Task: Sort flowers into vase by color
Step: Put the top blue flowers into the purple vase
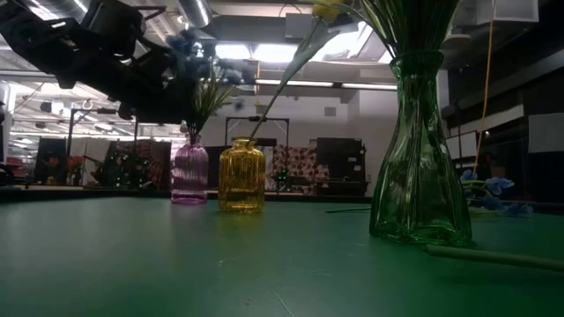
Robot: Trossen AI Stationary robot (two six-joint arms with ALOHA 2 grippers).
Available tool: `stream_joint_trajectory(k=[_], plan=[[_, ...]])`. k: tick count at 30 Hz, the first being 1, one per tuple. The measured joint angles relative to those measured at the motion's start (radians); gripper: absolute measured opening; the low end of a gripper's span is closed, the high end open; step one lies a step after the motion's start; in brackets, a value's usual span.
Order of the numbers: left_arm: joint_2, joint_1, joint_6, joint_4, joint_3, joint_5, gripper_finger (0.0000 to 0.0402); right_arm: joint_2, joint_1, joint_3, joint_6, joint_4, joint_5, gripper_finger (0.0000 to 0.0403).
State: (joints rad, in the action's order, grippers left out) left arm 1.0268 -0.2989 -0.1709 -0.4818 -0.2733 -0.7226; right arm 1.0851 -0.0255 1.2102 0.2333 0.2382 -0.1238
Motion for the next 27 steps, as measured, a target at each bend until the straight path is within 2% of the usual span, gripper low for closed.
stream_joint_trajectory(k=[7, 16, 23, 27], plan=[[-0.026, -0.001, -0.036, 0.001, 0.000, 0.092, 0.0276, 0.000, 0.000, 0.000, 0.000, 0.003, 0.000, 0.0159], [-0.026, -0.001, -0.057, 0.058, -0.001, 0.110, 0.0276, 0.000, 0.000, 0.000, 0.000, 0.016, 0.000, 0.0159], [-0.026, -0.001, -0.049, 0.059, -0.001, 0.220, 0.0276, 0.000, 0.000, 0.000, 0.007, 0.059, 0.000, 0.0159], [-0.026, -0.011, -0.033, 0.062, -0.002, 0.208, 0.0276, 0.000, 0.000, 0.000, 0.008, 0.060, 0.000, 0.0159]])
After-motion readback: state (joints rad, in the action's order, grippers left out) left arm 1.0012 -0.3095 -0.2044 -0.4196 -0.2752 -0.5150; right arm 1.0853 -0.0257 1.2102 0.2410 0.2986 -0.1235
